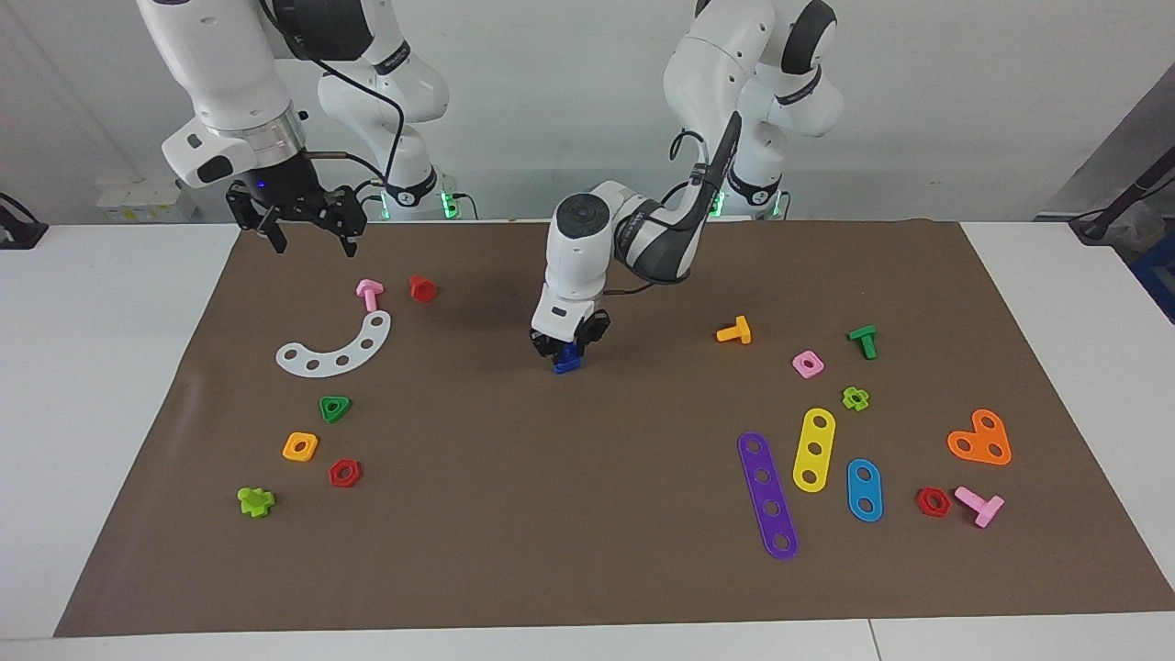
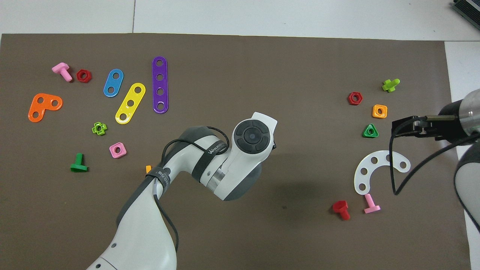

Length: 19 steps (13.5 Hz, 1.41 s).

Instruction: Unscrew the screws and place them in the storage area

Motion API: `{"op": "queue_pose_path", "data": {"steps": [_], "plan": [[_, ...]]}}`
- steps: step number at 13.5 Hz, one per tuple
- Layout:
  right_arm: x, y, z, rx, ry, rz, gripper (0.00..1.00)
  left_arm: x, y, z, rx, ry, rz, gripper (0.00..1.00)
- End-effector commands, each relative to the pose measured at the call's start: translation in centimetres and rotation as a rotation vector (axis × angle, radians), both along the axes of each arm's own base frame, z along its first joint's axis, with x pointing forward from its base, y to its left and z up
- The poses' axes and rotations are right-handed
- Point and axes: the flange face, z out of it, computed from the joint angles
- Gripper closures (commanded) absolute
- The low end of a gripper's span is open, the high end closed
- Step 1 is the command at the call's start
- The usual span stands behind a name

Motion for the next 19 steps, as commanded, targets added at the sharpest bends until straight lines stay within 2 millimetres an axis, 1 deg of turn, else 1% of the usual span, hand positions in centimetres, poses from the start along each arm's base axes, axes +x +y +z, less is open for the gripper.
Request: {"op": "queue_pose_path", "data": {"steps": [1, 2, 3, 4, 5, 6, 7, 8, 9, 11, 12, 13, 15, 17, 18, 19], "plan": [[-0.7, 0.5, 0.2, 0.007, -0.015, 0.007, 0.0, 1.7, -0.3, 3.1, 0.041, 0.021, 0.016, 1.0], [-0.7, 1.2, 0.2, 0.008, -0.019, 0.001, 0.0, 2.6, -0.4, 5.0, 0.041, 0.025, 0.022, 1.0], [-0.6, 1.7, 0.2, 0.01, -0.034, -0.016, 0.0, 4.1, 0.8, 6.3, 0.043, 0.032, 0.047, 1.0], [-0.5, 2.1, 0.0, 0.01, -0.033, -0.019, 0.0, 5.6, 2.4, 7.5, 0.04, 0.03, 0.07, 1.0], [-0.5, 3.6, -0.2, 0.011, -0.032, 0.002, 0.0, 6.8, 4.1, 8.2, 0.037, 0.027, 0.094, 1.0], [-0.4, 4.2, -0.4, 0.012, -0.038, -0.003, 0.0, 8.2, 6.0, 8.3, 0.038, 0.026, 0.121, 1.0], [-0.3, 4.9, -1.1, 0.014, -0.044, 0.002, 0.0, 9.7, 8.5, 8.9, 0.033, 0.021, 0.122, 1.0], [-0.5, 6.3, -2.2, 0.015, -0.048, 0.03, 0.0, 11.0, 10.9, 9.1, 0.032, 0.026, 0.081, 1.0], [-0.5, 7.0, -3.1, 0.017, -0.06, 0.041, 0.0, 12.2, 13.8, 9.2, 0.035, 0.044, 0.038, 1.0], [-0.5, 9.4, -4.9, 0.016, -0.05, 0.083, 0.0, 14.6, 19.6, 8.8, 0.007, 0.08, -0.029, 1.0], [-0.1, 11.3, -6.6, 0.014, -0.03, 0.105, 0.0, 14.9, 21.9, 8.2, 0.0, 0.094, -0.069, 1.0], [0.3, 13.2, -7.8, 0.017, -0.039, 0.113, 0.0, 14.6, 23.8, 7.3, -0.001, 0.11, -0.13, 1.0], [1.3, 16.2, -11.0, 0.018, -0.028, 0.101, 0.0, 13.8, 27.3, 5.1, -0.01, 0.12, -0.244, 1.0], [1.8, 20.2, -14.9, 0.016, -0.031, 0.075, 0.0, 12.0, 28.9, 2.3, -0.015, 0.108, -0.327, 1.0], [1.8, 21.9, -16.3, 0.022, -0.041, 0.062, 0.0, 11.1, 29.8, 1.1, -0.018, 0.099, -0.363, 1.0], [1.8, 23.2, -17.7, 0.021, -0.035, 0.067, 0.0, 10.3, 30.5, 0.1, -0.02, 0.099, -0.399, 1.0]]}}
